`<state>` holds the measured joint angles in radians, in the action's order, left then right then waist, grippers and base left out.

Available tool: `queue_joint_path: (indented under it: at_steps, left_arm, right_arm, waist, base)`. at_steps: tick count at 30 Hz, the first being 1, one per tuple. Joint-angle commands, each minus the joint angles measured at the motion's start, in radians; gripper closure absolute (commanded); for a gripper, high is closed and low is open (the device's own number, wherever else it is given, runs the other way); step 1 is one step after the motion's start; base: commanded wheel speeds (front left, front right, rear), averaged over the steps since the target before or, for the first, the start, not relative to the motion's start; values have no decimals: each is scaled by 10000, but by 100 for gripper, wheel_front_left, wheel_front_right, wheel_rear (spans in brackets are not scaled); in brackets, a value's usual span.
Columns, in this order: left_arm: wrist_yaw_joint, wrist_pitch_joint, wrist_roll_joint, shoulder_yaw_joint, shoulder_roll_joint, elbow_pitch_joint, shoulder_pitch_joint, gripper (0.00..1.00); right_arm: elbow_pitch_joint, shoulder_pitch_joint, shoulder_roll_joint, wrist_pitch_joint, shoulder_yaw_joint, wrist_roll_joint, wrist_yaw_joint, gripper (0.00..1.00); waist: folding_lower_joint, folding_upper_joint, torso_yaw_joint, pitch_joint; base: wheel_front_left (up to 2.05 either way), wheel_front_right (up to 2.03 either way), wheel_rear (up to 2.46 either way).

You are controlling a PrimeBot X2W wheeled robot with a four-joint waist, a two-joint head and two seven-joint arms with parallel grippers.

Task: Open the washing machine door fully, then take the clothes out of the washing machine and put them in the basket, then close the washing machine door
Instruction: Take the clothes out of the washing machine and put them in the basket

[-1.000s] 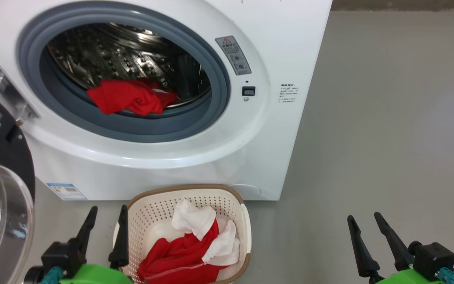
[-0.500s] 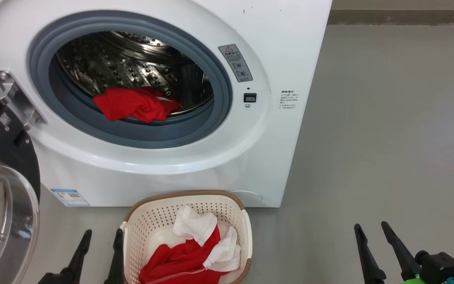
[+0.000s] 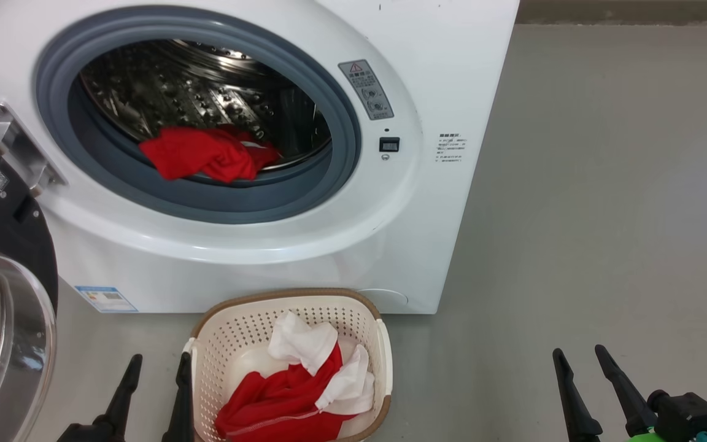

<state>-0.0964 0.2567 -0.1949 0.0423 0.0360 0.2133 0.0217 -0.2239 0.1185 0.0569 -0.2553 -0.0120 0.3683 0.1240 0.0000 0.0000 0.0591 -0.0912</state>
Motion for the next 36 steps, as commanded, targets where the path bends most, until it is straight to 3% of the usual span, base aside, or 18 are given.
queue_joint_path:
  at_steps: [1,10,19,28,36]
  left_arm:
    - [54,51,-63,294,143,-272,-184,0]
    - [-8,51,5,-23,143,10,-1037,0]
    - [-170,51,329,-100,143,806,-3369,0]
    - [-256,51,305,328,180,2514,-6159,0]
    - [-307,51,556,501,548,4150,-8006,0]
  right_arm:
    - [266,-355,92,-65,-184,-32,67,0]
    - [325,-721,60,-65,-162,-45,67,0]
    - [398,-1575,26,-65,-369,-53,67,0]
    - [486,-2597,2,-65,-598,-35,67,0]
    - [566,-3160,-31,-65,-736,11,67,0]
  waist:
    - [0,0,-4,-53]
    - [0,0,31,-578]
    - [0,0,-210,-1947]
    - [0,0,-674,-3560]
    - [0,0,-1047,-4541]
  base:
    - [0,0,0]
    - [0,0,0]
    - [0,0,0]
    - [0,0,0]
    - [0,0,0]
